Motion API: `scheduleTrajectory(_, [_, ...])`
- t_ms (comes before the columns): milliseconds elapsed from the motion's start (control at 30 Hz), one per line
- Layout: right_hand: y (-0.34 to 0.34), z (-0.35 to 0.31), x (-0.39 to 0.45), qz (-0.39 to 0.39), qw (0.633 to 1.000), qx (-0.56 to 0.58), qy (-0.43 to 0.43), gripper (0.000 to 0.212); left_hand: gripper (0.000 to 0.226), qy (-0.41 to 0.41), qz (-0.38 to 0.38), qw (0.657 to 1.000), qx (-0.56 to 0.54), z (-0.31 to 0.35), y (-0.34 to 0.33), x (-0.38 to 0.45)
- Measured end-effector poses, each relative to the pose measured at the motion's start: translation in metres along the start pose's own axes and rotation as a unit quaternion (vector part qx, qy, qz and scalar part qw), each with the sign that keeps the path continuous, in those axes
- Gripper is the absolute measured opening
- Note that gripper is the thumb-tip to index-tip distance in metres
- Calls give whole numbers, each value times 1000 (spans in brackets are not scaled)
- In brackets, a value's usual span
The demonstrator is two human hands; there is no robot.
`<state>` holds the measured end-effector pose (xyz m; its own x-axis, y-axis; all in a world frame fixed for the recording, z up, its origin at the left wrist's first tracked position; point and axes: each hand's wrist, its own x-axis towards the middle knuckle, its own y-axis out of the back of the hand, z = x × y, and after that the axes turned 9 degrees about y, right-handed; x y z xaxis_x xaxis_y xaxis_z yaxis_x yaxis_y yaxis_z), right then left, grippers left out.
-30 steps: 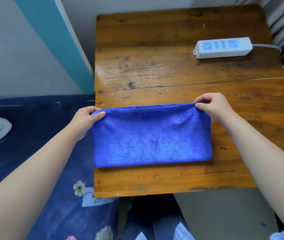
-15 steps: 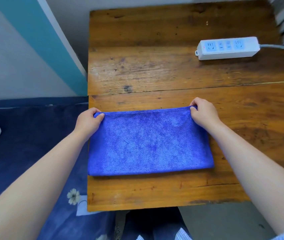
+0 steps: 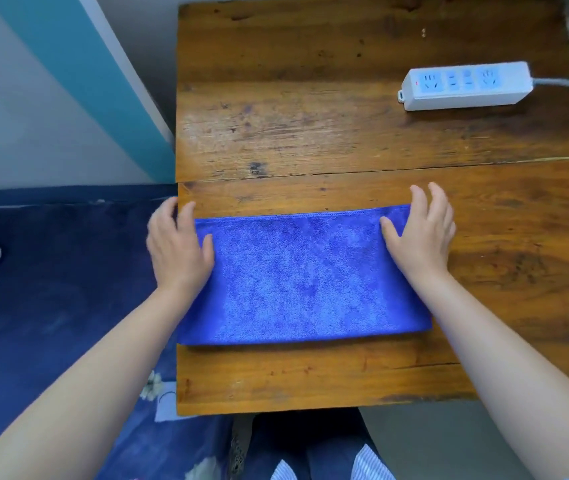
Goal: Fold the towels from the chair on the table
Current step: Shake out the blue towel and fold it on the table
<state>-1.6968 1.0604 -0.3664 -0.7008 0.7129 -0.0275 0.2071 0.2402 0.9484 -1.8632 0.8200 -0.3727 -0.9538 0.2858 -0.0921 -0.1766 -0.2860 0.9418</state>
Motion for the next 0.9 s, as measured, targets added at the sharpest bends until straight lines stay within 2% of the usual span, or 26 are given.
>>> scheduleTrajectory(67, [-7,-14,-16,10,997,-3,76,50,40,-117,7,993,21,6,-7,-16])
scheduleTrajectory(133, [-17,-34,-30,-29,986,-4,166,47,40,-159,-51,985,47,12,-16,-24])
scheduleTrajectory(200, [-29,-54,-38,-110,965,-15,239,48,47,-109,-119,984,73,15,-27,-24])
scheduleTrajectory(300, [-51,-64,-38,-192,936,-57,289,51,51,-50,-142,983,107,8,-40,-16])
scheduleTrajectory(400, [-57,-47,-30,-202,933,-78,289,51,57,-11,-145,982,118,-11,-39,-12])
scheduleTrajectory(567, [-35,11,-23,-158,967,-89,177,58,63,12,-147,980,132,-32,-30,-9])
scheduleTrajectory(667, [-23,31,-22,-149,981,-78,99,55,63,-26,-110,979,167,-22,-23,-12])
scheduleTrajectory(733, [-17,29,-33,-136,986,-76,64,56,62,-73,-93,981,152,-9,-21,-28])
scheduleTrajectory(800, [-13,14,-51,-116,989,-61,69,59,62,-117,-99,982,111,2,-23,-53])
scheduleTrajectory(900, [-20,-25,-96,-98,981,-59,158,57,58,-132,-111,981,83,8,-29,-94])
